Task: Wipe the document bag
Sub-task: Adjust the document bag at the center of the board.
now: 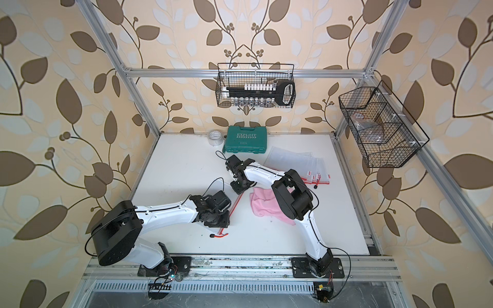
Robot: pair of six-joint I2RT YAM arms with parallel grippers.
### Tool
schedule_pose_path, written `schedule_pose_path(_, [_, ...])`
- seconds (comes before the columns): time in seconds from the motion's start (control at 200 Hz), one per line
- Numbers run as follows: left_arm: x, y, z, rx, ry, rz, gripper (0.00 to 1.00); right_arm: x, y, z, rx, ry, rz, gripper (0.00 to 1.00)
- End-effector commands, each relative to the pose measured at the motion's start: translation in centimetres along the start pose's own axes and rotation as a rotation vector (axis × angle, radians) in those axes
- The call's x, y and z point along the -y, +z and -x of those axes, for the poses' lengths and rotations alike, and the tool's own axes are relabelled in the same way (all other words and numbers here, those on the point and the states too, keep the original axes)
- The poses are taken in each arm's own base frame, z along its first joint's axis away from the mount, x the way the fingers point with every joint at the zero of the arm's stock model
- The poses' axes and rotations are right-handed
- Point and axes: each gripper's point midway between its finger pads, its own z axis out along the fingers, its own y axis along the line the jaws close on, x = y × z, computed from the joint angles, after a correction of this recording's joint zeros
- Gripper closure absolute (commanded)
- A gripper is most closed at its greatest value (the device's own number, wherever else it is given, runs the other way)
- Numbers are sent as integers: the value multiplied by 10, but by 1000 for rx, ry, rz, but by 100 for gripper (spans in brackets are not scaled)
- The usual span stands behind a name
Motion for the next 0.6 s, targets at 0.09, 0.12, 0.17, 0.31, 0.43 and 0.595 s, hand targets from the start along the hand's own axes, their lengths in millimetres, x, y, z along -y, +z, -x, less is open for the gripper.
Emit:
schedule_pose_path(0.09, [-78, 4, -7, -48, -147, 189, 48, 55, 16, -84, -256, 119, -220, 94])
schedule_pose_path(0.12, [-79, 3, -1, -37, -157, 182, 48, 56, 15, -90, -262, 132, -224, 94])
schedule_pose_path(0.17, [-80, 0, 9, -21, -171, 167, 47, 56, 15, -96, -263, 153, -226, 95])
schedule_pose_path(0.31, [-73, -4, 33, 12, -195, 126, 46, 60, 19, -109, -278, 186, -232, 95])
schedule_pose_path(0.43, [-72, -13, 42, 47, -220, 125, 46, 65, 19, -99, -257, 193, -224, 94])
schedule_pose_path(0.595, [-84, -24, 50, 116, -295, 114, 53, 62, 8, -86, -213, 196, -198, 91])
